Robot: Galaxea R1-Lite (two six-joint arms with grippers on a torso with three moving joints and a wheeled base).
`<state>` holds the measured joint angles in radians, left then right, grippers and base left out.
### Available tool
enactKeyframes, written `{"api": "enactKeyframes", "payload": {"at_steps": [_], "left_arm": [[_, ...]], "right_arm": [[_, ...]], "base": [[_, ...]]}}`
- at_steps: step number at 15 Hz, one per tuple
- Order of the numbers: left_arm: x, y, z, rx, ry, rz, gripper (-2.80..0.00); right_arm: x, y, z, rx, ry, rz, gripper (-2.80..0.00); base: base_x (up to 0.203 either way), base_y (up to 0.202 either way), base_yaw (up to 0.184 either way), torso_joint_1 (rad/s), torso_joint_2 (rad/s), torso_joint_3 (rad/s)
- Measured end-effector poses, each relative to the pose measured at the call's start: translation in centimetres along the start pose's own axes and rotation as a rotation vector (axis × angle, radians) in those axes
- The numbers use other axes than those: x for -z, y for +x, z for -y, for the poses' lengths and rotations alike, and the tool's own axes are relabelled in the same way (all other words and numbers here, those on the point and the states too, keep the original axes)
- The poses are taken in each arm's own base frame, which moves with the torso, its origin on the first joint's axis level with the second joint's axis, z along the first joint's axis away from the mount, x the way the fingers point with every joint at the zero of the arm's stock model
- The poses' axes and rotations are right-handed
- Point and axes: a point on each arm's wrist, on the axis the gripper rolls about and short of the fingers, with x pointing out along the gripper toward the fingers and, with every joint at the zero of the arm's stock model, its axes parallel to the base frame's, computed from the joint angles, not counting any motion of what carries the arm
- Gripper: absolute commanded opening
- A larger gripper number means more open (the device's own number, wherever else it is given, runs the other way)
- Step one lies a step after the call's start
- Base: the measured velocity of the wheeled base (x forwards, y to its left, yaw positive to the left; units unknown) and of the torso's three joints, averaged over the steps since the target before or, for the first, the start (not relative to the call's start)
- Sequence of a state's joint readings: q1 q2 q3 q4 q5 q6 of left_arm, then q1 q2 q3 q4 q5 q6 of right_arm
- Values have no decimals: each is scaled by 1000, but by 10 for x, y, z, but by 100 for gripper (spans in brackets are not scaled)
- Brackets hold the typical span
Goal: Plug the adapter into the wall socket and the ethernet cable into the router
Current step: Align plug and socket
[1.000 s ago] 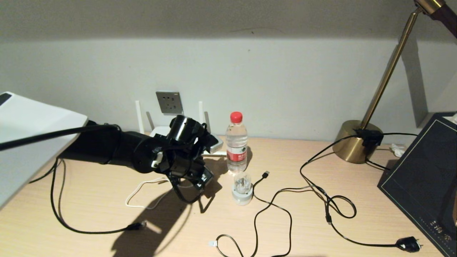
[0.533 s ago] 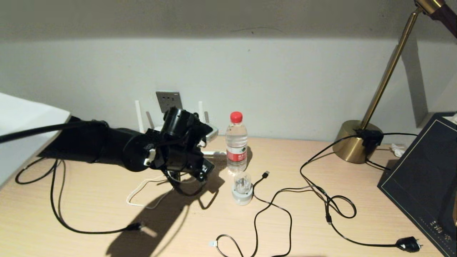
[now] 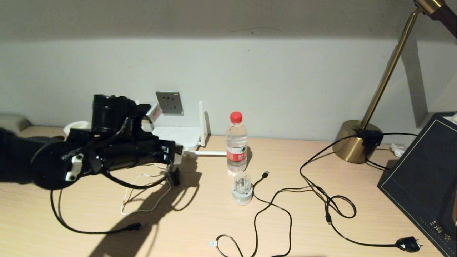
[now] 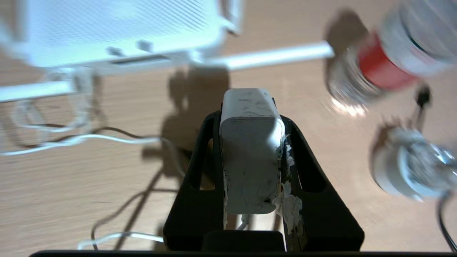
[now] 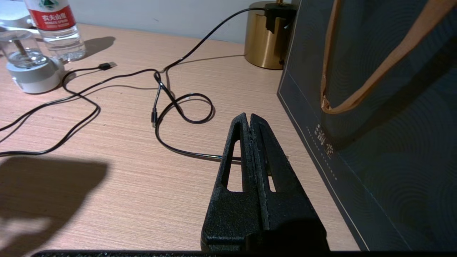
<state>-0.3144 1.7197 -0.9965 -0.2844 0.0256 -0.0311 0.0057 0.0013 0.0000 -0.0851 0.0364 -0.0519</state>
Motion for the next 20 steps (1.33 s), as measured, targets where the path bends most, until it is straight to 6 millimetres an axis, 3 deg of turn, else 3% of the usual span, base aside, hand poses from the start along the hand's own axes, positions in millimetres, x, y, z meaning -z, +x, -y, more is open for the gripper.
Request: {"api": "enactKeyframes", "payload": {"at_steps": [3, 6, 14, 20], "left_arm": [[4, -11, -41, -97, -54, 178, -280], [1, -3, -52, -126, -55, 285, -280], [0, 78, -66, -201, 21, 569, -280], [1, 124, -73, -226, 60, 696, -280]], "right_arm": [[0, 0, 0, 0, 0, 0, -280], [0, 0, 0, 0, 0, 0, -280], [0, 0, 0, 0, 0, 0, -280], [0, 0, 0, 0, 0, 0, -280]], "base": [[0, 0, 0, 0, 0, 0], [0, 0, 0, 0, 0, 0], [0, 0, 0, 0, 0, 0], [0, 0, 0, 0, 0, 0]]}}
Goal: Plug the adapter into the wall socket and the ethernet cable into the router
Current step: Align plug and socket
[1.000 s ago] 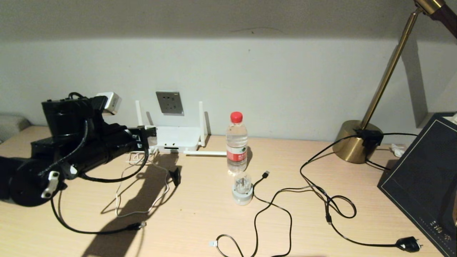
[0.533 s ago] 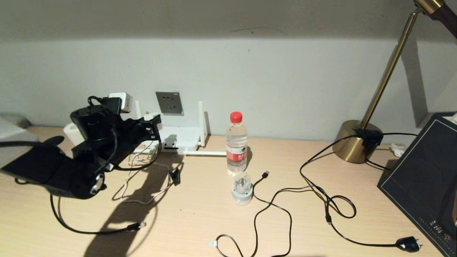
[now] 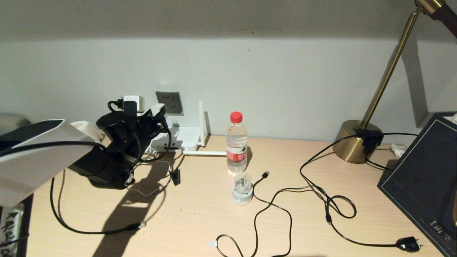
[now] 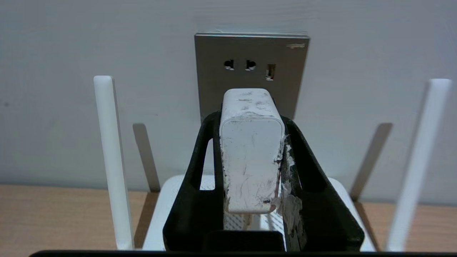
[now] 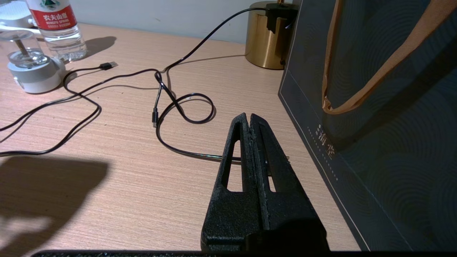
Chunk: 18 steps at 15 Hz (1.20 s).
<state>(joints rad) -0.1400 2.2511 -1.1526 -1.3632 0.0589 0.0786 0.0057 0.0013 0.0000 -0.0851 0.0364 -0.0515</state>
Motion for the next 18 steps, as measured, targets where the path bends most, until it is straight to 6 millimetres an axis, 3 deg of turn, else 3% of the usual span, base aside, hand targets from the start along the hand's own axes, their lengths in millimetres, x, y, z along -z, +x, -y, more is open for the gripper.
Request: {"api": "enactKeyframes", "payload": {"at_steps": [8, 18], "left_arm": [[12, 6, 1, -4, 20, 116, -280], [21, 6, 2, -5, 19, 99, -280]], "right_arm": [[0, 0, 0, 1, 0, 0, -280], [0, 0, 0, 0, 0, 0, -280]], "base": [[0, 0, 0, 0, 0, 0], [0, 0, 0, 0, 0, 0]]}}
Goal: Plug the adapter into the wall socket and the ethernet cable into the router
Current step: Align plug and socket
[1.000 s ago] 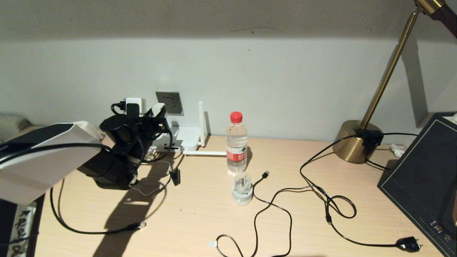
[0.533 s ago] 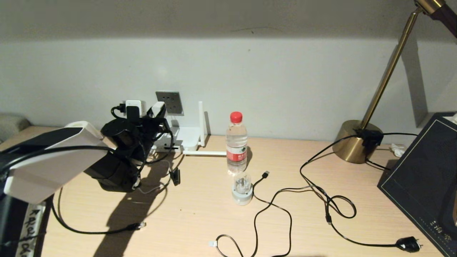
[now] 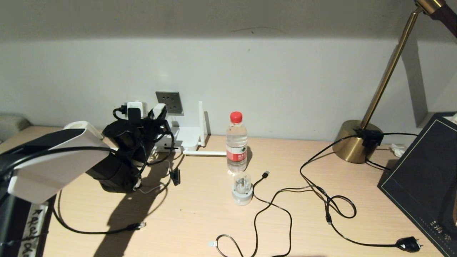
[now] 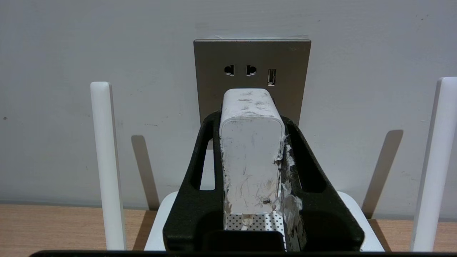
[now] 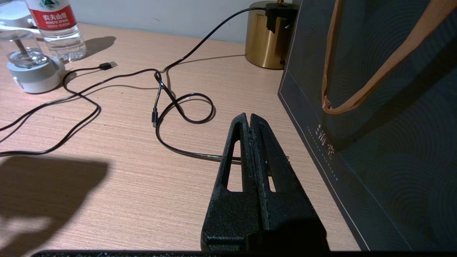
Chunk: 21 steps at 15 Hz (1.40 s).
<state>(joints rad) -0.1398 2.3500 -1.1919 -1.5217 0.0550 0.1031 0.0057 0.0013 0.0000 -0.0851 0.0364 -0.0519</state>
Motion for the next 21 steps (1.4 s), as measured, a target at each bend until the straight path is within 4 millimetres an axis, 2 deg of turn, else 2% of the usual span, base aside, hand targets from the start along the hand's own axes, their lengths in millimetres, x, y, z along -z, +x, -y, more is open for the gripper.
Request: {"api": "enactKeyframes", "payload": {"at_steps": [21], "left_arm": [[1, 16, -2, -6, -18, 62, -280]], "right_arm": [[0, 0, 0, 0, 0, 0, -280]], "base": [[0, 0, 0, 0, 0, 0]]}}
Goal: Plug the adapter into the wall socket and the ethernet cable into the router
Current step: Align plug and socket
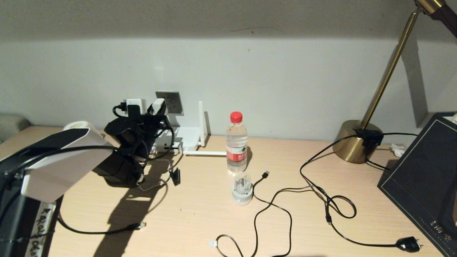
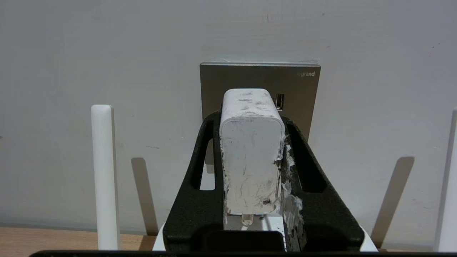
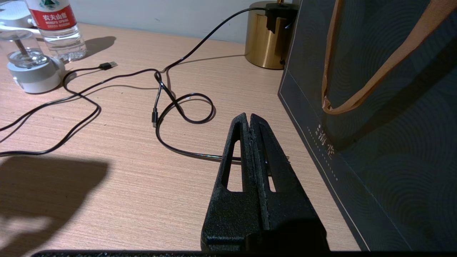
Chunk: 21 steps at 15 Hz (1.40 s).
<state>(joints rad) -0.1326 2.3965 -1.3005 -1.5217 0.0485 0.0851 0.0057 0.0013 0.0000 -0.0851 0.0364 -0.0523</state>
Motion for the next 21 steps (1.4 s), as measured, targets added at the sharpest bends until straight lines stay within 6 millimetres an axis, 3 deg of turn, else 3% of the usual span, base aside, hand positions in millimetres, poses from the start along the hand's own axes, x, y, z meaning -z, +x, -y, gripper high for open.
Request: {"api": "enactKeyframes", "payload": {"at_steps": [21], "left_arm": [[4, 3, 4, 5, -4, 6, -280]], "right_arm": [[0, 0, 0, 0, 1, 0, -280]], "base": [[0, 0, 0, 0, 0, 0]]}}
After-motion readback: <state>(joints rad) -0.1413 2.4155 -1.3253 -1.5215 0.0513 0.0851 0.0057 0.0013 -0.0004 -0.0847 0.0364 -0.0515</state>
